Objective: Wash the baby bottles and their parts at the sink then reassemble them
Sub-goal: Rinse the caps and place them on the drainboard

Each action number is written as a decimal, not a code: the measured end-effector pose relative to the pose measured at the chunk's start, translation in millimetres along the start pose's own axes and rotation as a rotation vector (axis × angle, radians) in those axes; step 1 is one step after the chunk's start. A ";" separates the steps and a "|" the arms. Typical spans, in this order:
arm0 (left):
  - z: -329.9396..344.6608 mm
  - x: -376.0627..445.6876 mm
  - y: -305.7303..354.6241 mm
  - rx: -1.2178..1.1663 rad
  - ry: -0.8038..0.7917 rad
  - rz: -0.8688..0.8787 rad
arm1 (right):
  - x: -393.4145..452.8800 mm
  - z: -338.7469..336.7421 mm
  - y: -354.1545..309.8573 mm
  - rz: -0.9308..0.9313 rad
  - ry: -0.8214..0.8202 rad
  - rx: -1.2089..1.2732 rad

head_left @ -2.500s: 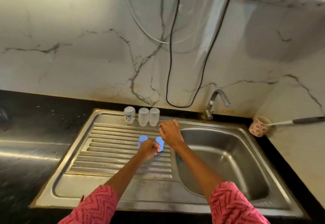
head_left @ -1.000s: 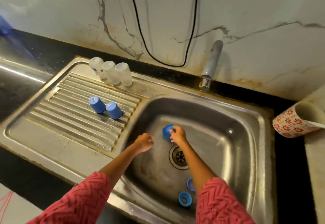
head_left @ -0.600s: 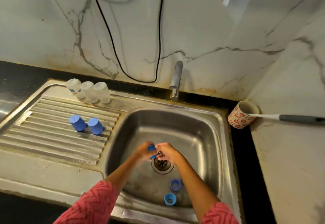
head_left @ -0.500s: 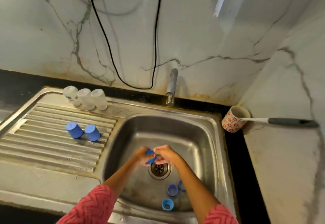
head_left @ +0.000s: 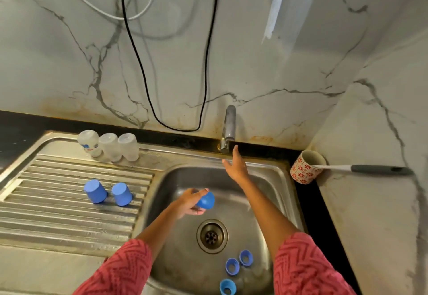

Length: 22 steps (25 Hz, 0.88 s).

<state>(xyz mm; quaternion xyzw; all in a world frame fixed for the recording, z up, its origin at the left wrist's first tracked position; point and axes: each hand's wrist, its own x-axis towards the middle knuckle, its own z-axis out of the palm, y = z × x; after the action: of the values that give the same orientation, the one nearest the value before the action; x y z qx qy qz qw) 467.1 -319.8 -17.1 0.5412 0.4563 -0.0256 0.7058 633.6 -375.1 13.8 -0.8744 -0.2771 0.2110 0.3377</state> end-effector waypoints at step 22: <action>19.1 62.9 15.1 -0.317 -0.052 -0.115 | 40.1 25.4 0.2 -0.037 0.164 0.180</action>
<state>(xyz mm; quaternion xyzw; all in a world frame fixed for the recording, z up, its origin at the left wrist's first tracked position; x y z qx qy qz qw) 523.5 -299.8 -48.2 0.3955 0.4663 -0.0076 0.7913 649.9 -338.0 -11.0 -0.8497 -0.2443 0.1564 0.4403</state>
